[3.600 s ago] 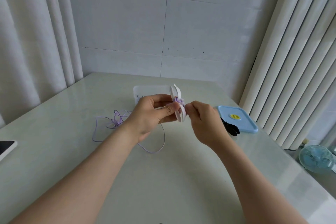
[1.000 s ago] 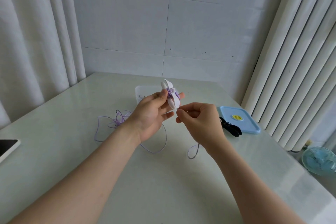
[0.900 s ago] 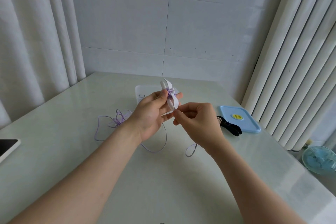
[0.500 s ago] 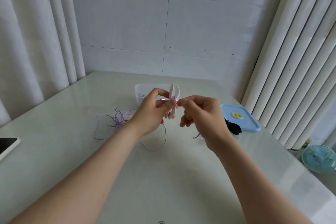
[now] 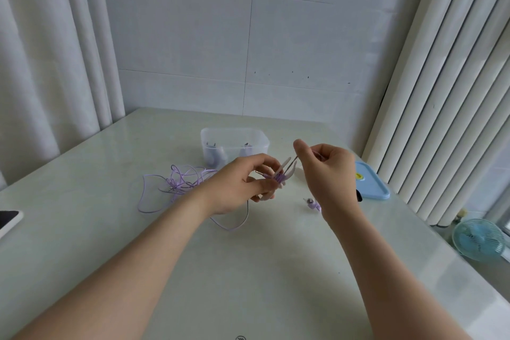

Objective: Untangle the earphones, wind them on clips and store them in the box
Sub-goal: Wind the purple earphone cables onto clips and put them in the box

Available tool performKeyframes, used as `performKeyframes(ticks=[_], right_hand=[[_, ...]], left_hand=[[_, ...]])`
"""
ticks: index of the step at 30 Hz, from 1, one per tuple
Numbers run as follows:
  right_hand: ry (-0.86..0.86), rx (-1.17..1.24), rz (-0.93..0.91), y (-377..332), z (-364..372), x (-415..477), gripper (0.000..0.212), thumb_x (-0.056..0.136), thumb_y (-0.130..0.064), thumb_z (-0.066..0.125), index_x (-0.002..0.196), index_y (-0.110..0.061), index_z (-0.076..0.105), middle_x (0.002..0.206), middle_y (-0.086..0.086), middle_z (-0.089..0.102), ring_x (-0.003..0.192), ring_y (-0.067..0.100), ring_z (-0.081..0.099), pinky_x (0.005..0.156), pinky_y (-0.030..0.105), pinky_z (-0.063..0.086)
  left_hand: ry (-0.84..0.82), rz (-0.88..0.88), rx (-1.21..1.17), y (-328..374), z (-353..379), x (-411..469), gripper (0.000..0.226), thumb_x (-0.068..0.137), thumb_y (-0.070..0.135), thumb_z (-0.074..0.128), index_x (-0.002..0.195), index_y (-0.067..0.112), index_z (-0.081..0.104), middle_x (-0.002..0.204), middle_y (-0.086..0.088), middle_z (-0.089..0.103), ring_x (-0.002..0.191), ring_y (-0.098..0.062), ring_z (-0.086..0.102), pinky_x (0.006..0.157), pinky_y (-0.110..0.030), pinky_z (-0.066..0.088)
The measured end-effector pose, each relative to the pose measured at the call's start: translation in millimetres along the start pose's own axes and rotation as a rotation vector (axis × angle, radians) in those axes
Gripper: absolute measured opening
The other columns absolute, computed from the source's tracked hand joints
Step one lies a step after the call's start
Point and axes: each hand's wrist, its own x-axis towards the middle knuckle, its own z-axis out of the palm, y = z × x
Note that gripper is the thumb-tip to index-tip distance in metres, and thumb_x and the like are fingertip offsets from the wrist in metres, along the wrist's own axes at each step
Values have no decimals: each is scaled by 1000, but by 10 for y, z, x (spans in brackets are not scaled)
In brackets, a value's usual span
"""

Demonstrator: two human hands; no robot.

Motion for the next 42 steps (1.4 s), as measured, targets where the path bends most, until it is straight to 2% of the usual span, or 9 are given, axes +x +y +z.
performKeyframes(ticks=[4, 10, 17, 21, 23, 28, 32, 36, 42], right_hand=[[-22, 30, 38, 58, -19, 57, 51, 91, -50, 72, 71, -4, 65, 52, 0, 42, 51, 19, 38, 52, 31, 36], [-401, -28, 135, 24, -13, -44, 39, 101, -43, 64, 86, -8, 74, 55, 6, 46, 44, 17, 38, 43, 22, 32], [-684, -38, 19, -35, 5, -161, 29, 103, -29, 64, 85, -10, 77, 56, 7, 39, 47, 16, 34, 46, 24, 30], [-774, 159, 31, -105, 6, -183, 32, 105, -31, 62, 86, -7, 73, 59, 4, 31, 51, 18, 26, 48, 26, 26], [-745, 259, 45, -130, 1, -175, 28, 105, -28, 61, 84, -13, 72, 65, 7, 25, 55, 21, 22, 50, 29, 23], [-466, 320, 28, -91, -10, -94, 18, 105, -15, 57, 95, -5, 68, 58, 2, 39, 50, 21, 43, 54, 37, 36], [-289, 54, -114, -23, -18, -71, 20, 96, -18, 61, 83, -9, 72, 54, 7, 51, 49, 21, 43, 41, 31, 38], [-125, -278, -293, 90, 41, -59, 20, 89, -27, 67, 70, -22, 69, 52, 3, 57, 46, 11, 41, 49, 27, 37], [-42, -269, -287, 93, 18, 6, 13, 90, -33, 76, 79, -27, 74, 56, -6, 45, 53, 12, 43, 54, 25, 30]], left_hand=[[6, 49, -90, 47, -22, 12, 26, 101, 11, 67, 126, 16, 66, 112, 0, 74, 96, -7, 67, 80, -23, 50], [228, 46, -497, 77, -82, 44, 39, 88, 25, 71, 123, 9, 67, 113, -10, 76, 95, -24, 76, 79, -28, 58], [475, -30, -377, -11, -135, 58, 21, 101, 28, 69, 117, 15, 66, 118, -5, 74, 93, -22, 78, 67, -32, 57], [461, -28, -2, -108, -176, 49, 18, 98, 39, 71, 109, 27, 66, 108, -1, 72, 84, -18, 75, 68, -33, 56], [367, -43, 28, -133, -159, 47, 17, 99, 41, 70, 110, 28, 66, 105, -1, 72, 78, -12, 70, 72, -29, 54], [268, -34, -81, -50, -100, 38, 18, 101, 34, 67, 113, 21, 68, 97, 4, 75, 70, -5, 61, 62, -11, 44], [83, -25, -21, -61, -94, 16, 19, 97, 37, 73, 111, 25, 73, 102, 4, 77, 82, -15, 64, 74, -25, 53], [27, -49, 24, -104, -99, 6, 17, 95, 37, 76, 109, 27, 75, 106, 1, 77, 104, -34, 68, 97, -46, 56], [22, -59, 0, -103, -136, -14, 12, 98, 34, 71, 109, 31, 75, 104, 6, 76, 89, -13, 65, 95, -31, 52]])
